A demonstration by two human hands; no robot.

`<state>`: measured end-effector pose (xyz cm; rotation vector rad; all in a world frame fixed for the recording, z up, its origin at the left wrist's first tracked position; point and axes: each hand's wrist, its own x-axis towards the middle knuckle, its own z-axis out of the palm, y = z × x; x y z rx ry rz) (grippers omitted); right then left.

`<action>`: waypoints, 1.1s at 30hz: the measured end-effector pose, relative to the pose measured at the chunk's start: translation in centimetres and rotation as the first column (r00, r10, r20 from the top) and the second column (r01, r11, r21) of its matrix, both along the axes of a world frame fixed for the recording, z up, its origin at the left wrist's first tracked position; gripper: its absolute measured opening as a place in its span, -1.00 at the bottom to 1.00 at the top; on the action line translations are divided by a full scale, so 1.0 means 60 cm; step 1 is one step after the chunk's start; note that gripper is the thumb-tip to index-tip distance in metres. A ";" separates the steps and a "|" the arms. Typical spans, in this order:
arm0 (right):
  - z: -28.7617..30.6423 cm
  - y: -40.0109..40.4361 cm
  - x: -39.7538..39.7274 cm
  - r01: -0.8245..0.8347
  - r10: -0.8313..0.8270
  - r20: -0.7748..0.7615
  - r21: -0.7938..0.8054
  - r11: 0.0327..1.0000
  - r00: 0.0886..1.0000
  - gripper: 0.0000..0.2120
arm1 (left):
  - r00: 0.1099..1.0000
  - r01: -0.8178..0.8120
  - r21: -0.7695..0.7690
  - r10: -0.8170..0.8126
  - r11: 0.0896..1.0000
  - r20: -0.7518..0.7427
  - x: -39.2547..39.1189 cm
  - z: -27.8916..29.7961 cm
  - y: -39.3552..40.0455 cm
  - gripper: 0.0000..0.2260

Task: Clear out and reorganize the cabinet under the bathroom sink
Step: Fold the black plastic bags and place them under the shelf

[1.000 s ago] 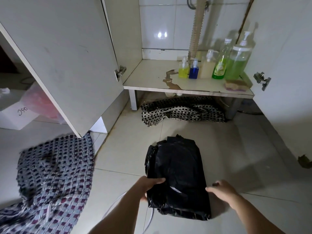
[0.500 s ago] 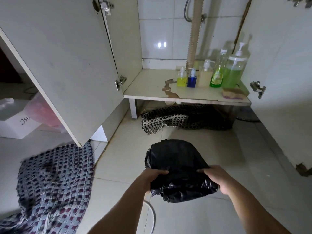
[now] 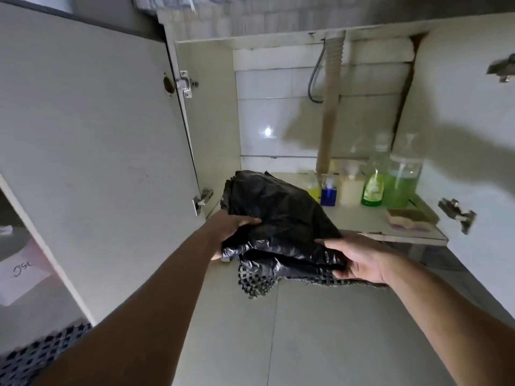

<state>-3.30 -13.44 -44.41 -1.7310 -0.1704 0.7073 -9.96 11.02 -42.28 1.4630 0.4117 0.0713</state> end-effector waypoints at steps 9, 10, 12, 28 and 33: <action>-0.010 0.150 0.145 0.178 -0.217 0.123 0.272 0.946 0.968 -0.69 | 0.911 -0.014 -0.400 0.177 0.916 0.373 0.095 -0.031 0.115 -0.51; -0.012 0.171 0.165 0.198 -0.238 0.108 0.292 0.936 0.965 -0.69 | 0.903 -0.109 -0.421 0.266 0.901 0.337 0.115 -0.037 0.131 -0.55; -0.026 0.215 0.209 0.254 -0.285 0.055 0.321 0.913 0.957 -0.67 | 0.871 -0.360 -0.413 0.460 0.836 0.172 0.148 -0.061 0.156 -0.56; -0.192 0.371 0.344 0.418 -0.437 0.206 0.134 0.899 0.875 -0.36 | 0.794 -0.423 -0.282 0.503 0.861 0.343 0.262 -0.173 0.142 -0.42; -0.173 0.359 0.323 0.316 -0.264 0.386 -0.078 0.945 0.884 -0.26 | 0.872 -0.395 -0.211 0.437 0.894 0.221 0.259 -0.195 0.114 -0.42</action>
